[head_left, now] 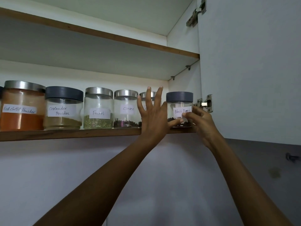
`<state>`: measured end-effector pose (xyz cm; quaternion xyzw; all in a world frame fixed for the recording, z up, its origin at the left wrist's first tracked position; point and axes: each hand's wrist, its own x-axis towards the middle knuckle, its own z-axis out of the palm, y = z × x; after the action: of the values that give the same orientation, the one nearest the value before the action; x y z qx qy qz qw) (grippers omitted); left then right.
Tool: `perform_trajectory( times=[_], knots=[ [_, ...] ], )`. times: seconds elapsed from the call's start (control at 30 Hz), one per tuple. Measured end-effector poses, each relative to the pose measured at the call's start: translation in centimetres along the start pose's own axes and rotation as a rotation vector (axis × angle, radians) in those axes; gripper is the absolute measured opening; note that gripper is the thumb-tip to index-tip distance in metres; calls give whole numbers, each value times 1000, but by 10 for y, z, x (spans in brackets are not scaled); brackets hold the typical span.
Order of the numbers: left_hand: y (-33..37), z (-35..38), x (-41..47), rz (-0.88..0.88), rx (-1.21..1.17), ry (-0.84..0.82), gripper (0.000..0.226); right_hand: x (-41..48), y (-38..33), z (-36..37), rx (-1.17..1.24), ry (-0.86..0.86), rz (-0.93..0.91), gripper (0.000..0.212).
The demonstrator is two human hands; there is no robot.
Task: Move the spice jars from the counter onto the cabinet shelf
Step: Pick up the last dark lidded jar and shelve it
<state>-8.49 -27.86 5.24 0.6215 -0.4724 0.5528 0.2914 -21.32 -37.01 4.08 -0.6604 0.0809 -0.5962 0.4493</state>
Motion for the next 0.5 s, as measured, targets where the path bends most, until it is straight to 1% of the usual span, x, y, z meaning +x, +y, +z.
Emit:
perform_trajectory(
  times=[0.1, 0.2, 0.27, 0.4, 0.5],
  knots=[
    [-4, 7, 3, 20, 83, -56, 83, 7, 3, 2, -77, -29, -10, 17],
    [-5, 12, 6, 32, 156, -59, 86, 14, 6, 1, -116, -32, -3, 22],
    [-5, 14, 5, 29, 148, -46, 86, 16, 7, 0, -133, -42, 11, 26],
    [-6, 21, 0, 38, 77, -25, 77, 18, 8, 0, -153, -48, 0, 19],
    [-8, 28, -4, 70, 104, -4, 82, 18, 7, 3, -175, -69, -28, 18]
  ],
)
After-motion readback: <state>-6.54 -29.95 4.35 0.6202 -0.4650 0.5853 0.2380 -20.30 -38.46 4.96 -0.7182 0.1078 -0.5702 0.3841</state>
